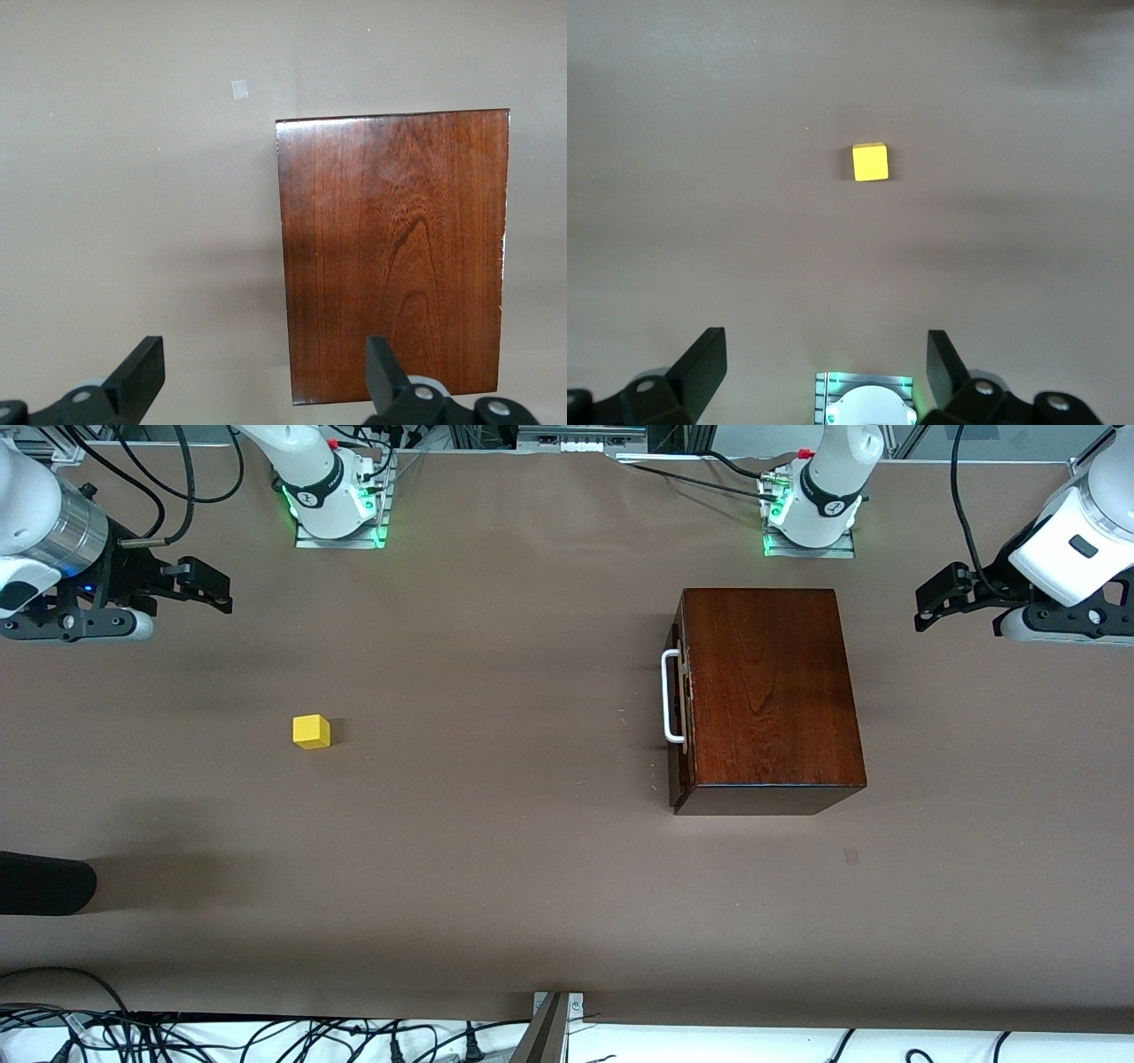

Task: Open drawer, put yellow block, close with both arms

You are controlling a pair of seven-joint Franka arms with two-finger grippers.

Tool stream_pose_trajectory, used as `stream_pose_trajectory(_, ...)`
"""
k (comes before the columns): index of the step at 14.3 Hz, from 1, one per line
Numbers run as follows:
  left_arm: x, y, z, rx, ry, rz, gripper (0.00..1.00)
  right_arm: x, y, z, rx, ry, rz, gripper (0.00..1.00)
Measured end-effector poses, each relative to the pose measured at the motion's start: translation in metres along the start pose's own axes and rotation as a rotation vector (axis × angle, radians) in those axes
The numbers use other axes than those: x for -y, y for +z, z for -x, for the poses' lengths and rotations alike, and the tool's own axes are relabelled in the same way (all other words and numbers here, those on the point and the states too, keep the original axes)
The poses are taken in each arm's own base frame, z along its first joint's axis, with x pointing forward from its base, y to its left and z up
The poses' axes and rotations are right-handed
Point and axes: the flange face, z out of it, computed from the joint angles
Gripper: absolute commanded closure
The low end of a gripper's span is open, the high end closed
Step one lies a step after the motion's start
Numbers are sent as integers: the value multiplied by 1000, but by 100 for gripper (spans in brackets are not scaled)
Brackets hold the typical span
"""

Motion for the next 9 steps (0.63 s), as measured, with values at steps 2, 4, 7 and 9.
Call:
stream_pose_trajectory(2, 0, 0, 0, 0, 0, 0, 0, 0, 0, 0, 0, 0, 0, 0)
stream_pose_trajectory(4, 0, 0, 0, 0, -1, 0, 0, 0, 0, 0, 0, 1, 0, 0)
stream_pose_trajectory(7, 1, 0, 0, 0, -2, 0, 0, 0, 0, 0, 2, 1, 0, 0)
stream_pose_trajectory(9, 1, 0, 0, 0, -2, 0, 0, 0, 1, 1, 10, 0, 1, 0)
